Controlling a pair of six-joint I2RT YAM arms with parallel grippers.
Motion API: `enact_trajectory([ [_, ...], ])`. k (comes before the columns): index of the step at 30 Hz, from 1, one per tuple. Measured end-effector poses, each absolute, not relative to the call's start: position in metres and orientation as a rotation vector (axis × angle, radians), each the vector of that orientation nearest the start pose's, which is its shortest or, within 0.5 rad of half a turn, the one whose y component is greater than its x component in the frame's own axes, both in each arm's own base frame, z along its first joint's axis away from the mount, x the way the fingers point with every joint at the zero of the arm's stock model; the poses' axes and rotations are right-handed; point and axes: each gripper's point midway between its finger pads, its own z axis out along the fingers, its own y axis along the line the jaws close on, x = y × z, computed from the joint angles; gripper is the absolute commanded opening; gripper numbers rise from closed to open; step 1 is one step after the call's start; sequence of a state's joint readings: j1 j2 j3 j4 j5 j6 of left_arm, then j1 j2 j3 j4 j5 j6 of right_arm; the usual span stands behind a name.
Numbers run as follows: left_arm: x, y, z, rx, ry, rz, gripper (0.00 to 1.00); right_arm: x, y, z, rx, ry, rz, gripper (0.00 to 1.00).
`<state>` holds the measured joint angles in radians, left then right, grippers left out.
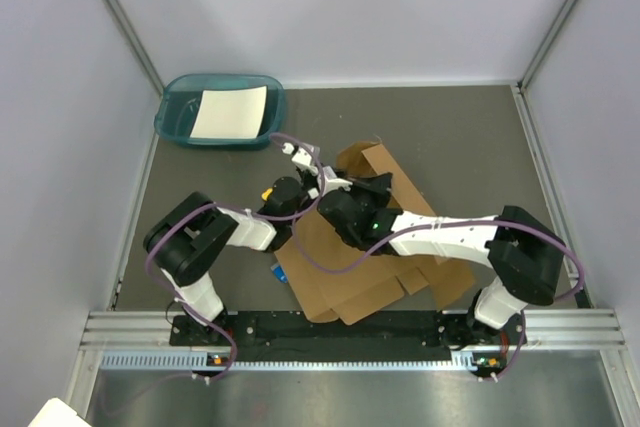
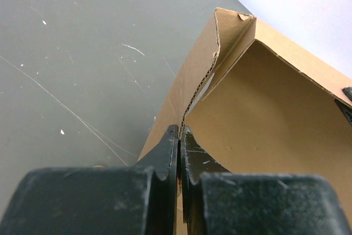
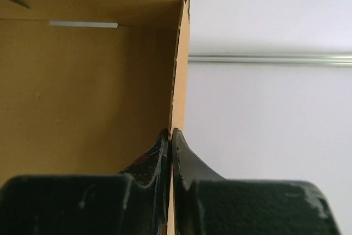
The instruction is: Fold the paper box
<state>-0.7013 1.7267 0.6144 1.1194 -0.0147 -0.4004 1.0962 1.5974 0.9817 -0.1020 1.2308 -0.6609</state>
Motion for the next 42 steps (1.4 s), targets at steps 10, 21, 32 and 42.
enact_trajectory([
  [10,0.339,-0.316,0.141,0.295,1.589,-0.883,0.32,0.290,0.207,0.184,-1.047,1.620,-1.107,0.00],
  [21,0.310,-0.304,0.142,0.353,1.588,-0.927,0.36,0.279,0.215,0.184,-1.059,1.601,-1.059,0.00],
  [32,0.306,-0.261,0.170,0.303,1.529,-0.777,0.36,0.280,0.214,0.184,-1.039,1.611,-1.048,0.00],
  [42,0.326,-0.219,0.166,0.108,1.538,-0.583,0.36,0.280,0.214,0.184,-1.036,1.613,-1.048,0.00],
])
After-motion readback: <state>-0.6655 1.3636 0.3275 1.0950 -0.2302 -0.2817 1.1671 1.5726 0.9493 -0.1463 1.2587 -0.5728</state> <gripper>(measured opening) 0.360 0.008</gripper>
